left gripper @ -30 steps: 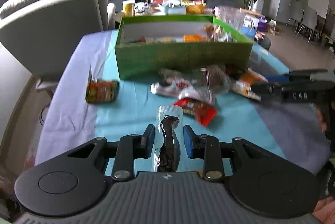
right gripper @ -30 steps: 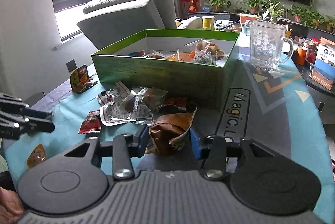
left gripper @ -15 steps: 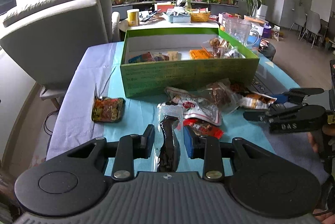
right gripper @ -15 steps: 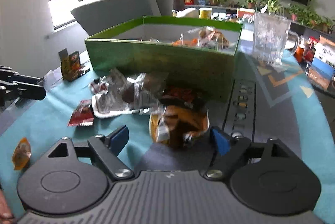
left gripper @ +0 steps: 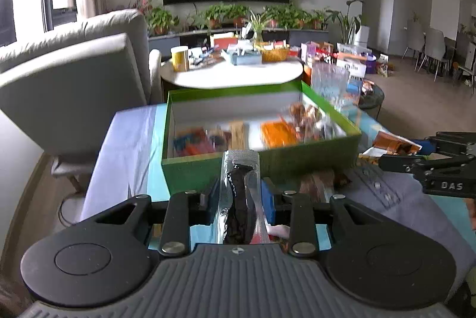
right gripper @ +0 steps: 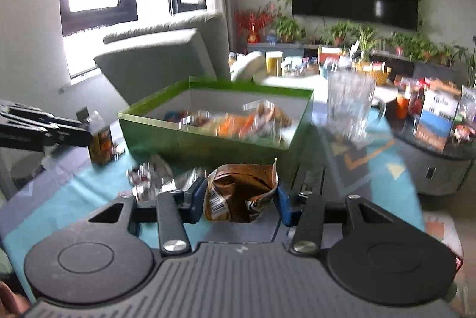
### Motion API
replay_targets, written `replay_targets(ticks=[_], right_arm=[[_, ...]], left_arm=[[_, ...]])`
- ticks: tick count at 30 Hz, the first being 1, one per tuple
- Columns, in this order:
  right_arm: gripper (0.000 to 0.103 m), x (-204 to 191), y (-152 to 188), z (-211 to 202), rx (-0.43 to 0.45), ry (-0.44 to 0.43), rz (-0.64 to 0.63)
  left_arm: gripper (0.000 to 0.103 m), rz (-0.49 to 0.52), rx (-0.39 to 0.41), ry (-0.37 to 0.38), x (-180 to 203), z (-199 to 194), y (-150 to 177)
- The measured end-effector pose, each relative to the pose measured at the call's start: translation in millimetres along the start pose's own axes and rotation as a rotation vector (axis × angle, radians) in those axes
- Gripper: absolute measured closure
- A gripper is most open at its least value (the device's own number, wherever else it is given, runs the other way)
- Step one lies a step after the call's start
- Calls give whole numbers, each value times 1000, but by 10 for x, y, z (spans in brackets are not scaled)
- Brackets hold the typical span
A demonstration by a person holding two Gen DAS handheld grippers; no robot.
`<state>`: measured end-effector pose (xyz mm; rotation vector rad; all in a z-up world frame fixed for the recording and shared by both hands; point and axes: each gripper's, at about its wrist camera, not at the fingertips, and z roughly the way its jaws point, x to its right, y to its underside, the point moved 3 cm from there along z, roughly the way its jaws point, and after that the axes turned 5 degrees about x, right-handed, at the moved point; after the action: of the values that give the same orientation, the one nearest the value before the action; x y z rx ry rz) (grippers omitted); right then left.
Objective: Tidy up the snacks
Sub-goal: 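Carry both bags into the green box and open both tools to release them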
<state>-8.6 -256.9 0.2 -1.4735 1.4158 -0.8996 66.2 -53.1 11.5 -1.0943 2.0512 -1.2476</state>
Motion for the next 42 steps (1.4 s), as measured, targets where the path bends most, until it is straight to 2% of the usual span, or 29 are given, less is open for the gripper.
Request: replay_targets(ticks=[6, 11, 22, 35, 38, 41, 42], right_arm=[[53, 6, -333, 211, 80, -19, 1], [52, 23, -459, 565, 67, -34, 24], [52, 85, -416, 1018, -1, -42, 68], [52, 171, -360, 1345, -60, -18, 80], [52, 191, -356, 1418, -61, -9, 82], [47, 204, -351, 1434, -56, -11, 91], [43, 195, -348, 1420, -51, -19, 91]], left_arm=[[75, 6, 45, -6, 2, 201, -332], [75, 3, 50, 1, -1, 399, -493], [75, -27, -22, -17, -163, 899, -516], [74, -23, -120, -64, -419, 1497, -489], [71, -10, -143, -70, -456, 1601, -480], [57, 22, -142, -103, -484, 1597, -500], [55, 31, -129, -109, -498, 1562, -510]])
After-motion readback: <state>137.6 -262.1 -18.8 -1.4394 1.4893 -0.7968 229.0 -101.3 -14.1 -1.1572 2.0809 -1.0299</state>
